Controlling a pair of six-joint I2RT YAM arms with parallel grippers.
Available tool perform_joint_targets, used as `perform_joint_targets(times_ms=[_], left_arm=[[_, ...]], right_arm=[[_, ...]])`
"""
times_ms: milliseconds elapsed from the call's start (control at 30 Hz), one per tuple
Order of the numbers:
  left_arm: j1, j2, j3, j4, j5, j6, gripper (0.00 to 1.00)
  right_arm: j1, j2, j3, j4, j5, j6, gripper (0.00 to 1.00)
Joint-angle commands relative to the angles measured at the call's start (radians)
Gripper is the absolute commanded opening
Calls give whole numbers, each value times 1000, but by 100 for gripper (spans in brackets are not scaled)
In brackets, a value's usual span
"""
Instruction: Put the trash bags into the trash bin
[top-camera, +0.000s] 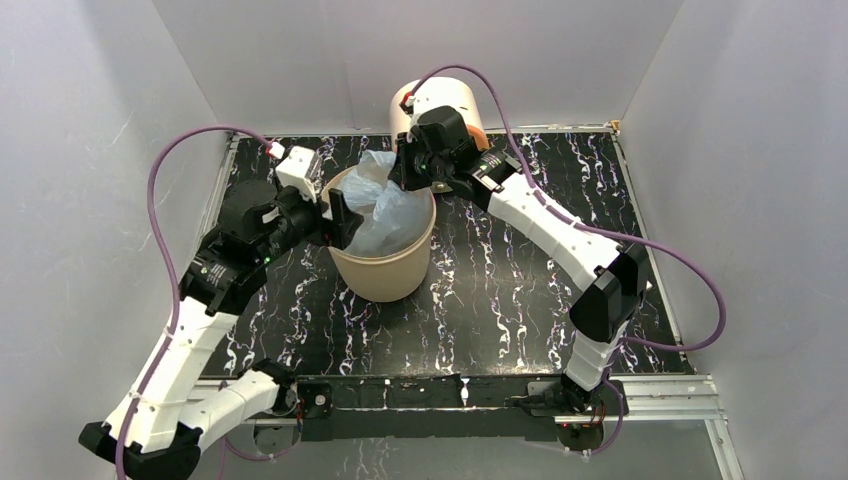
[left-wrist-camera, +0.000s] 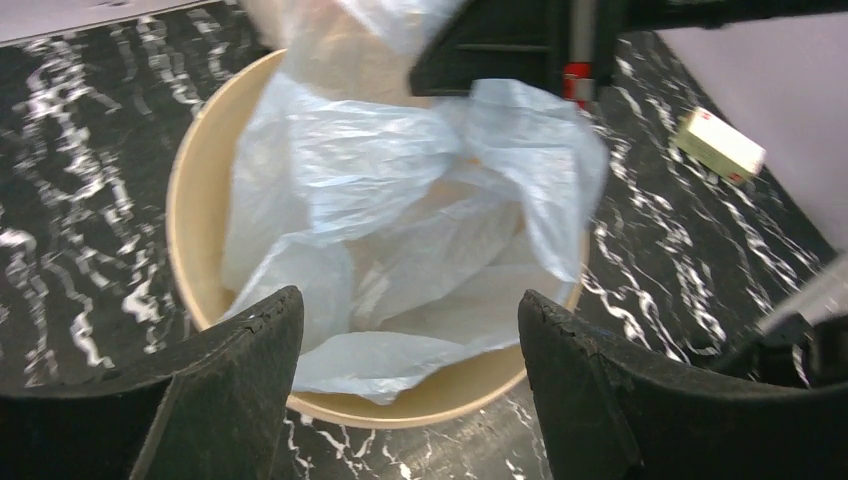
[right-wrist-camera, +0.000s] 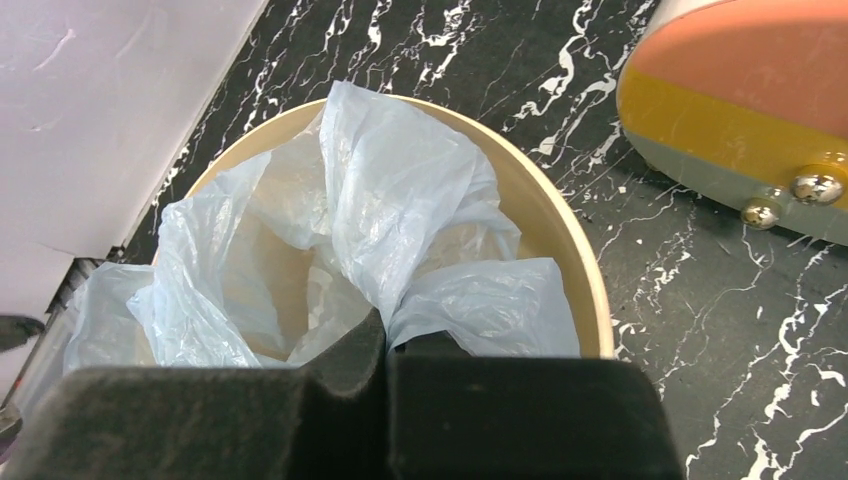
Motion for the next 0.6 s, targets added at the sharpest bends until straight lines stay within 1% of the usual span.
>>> perform_joint_targets(times_ms=[0, 67, 133, 167, 267, 300, 333, 433, 533, 567], left_arm=[[5, 0, 43, -10, 289, 38, 77], [5, 21, 51, 6, 433, 49, 77], [5, 52, 52, 13, 528, 62, 77], [5, 68, 50, 15, 552, 71, 77], [5, 103, 40, 16, 512, 89, 76], [4, 116, 37, 18, 506, 97, 73], [3, 130, 37, 18, 497, 103, 67], [3, 164, 21, 19, 397, 101, 39], [2, 175, -33, 52, 203, 89, 22], [3, 178, -50, 67, 158, 86, 19]], right_arm=[[7, -32, 39, 52, -34, 16, 0], [8, -29, 46, 52, -52, 18, 0], [6, -26, 57, 51, -71, 21, 0], [7, -23, 63, 49, -77, 21, 0], [7, -19, 81, 40, -103, 28, 0], [7, -19, 86, 36, -113, 30, 0], [7, -19, 92, 34, -122, 33, 0], [7, -25, 117, 24, -165, 37, 0], [7, -41, 135, 28, -223, 41, 0], [7, -47, 141, 27, -236, 40, 0]])
